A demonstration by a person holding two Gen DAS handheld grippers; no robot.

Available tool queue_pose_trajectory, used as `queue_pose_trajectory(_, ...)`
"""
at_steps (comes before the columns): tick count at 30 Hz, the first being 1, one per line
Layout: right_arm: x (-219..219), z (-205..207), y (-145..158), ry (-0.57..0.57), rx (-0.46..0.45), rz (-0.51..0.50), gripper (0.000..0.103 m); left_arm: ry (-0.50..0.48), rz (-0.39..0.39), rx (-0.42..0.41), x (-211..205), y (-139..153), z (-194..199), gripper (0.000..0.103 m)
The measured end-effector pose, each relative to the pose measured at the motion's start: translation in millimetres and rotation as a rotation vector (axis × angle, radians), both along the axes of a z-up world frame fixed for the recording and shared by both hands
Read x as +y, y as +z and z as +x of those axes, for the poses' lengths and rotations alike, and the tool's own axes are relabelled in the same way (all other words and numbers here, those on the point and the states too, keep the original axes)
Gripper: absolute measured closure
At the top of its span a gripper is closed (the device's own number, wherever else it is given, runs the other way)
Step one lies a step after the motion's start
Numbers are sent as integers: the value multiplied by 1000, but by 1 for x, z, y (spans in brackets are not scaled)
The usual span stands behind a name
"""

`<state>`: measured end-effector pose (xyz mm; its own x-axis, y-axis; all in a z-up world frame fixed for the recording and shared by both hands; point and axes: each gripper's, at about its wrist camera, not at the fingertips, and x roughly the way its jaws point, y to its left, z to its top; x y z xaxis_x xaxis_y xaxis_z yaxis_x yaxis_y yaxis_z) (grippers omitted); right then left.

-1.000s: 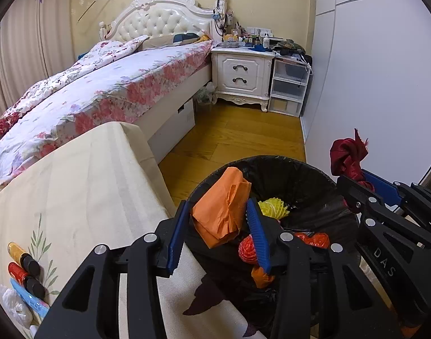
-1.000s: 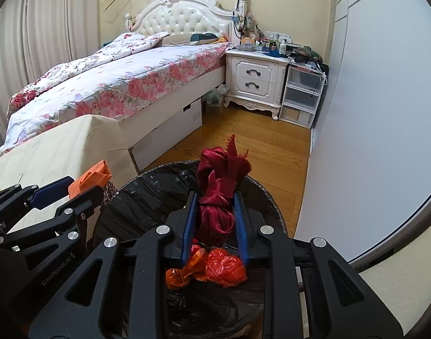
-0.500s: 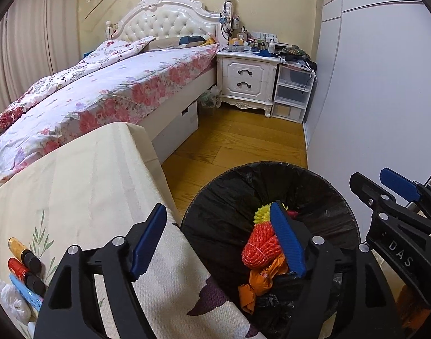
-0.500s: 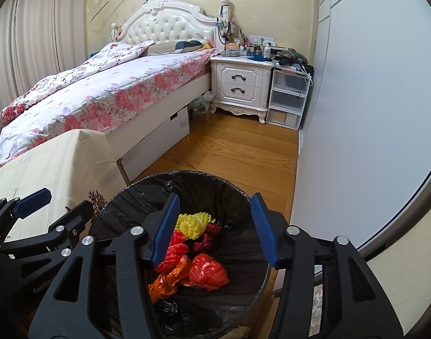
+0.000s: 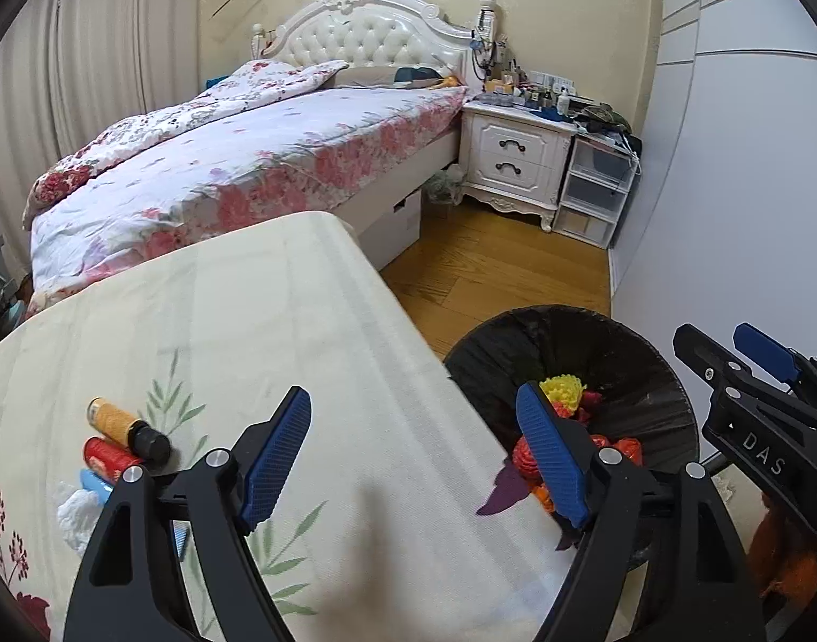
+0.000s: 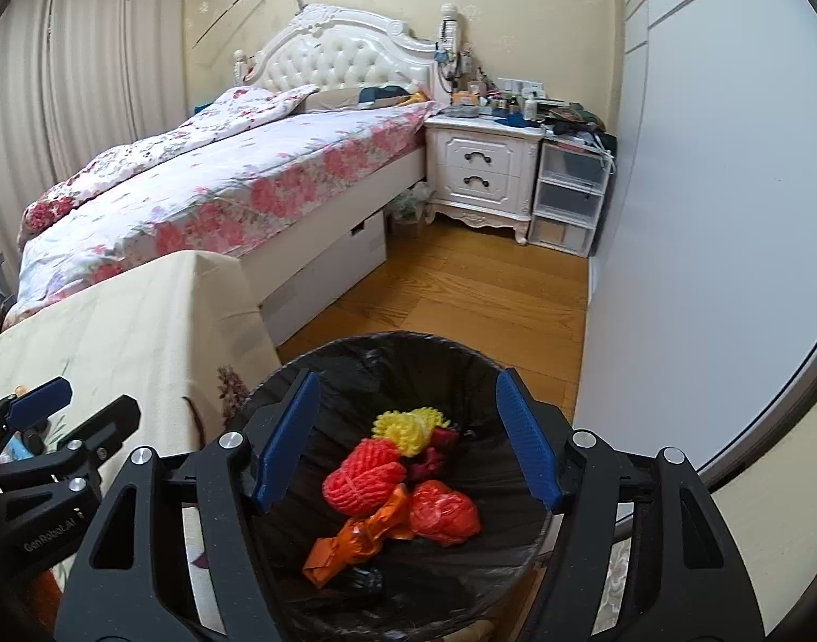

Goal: Collect trash
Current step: 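Move both open tools from the bin back to the table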

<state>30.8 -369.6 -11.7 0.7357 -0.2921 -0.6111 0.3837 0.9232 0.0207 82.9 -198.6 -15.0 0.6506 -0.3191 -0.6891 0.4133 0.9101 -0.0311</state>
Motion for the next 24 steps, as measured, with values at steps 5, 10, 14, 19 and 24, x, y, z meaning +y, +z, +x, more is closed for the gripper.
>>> queue_pose_trajectory(5,23,2,3,45,8,-7,31,64,-1,-1,34,7,-3,26)
queue_pose_trajectory(10,48,3,6,94,12,-9,31,128,18,-23,68,13,-15,26)
queue_pose_trajectory(14,67,2,7,135,17,-18,31,178,24,-22,97,13,-23,26)
queue_pose_trajectory(19,90,-1,9,184,20,-12,31,244,36,-10,134,8,-32,26)
queue_pose_trajectory(24,117,-3,8,249,32,-22,31,303,40,-2,167,6,-41,26)
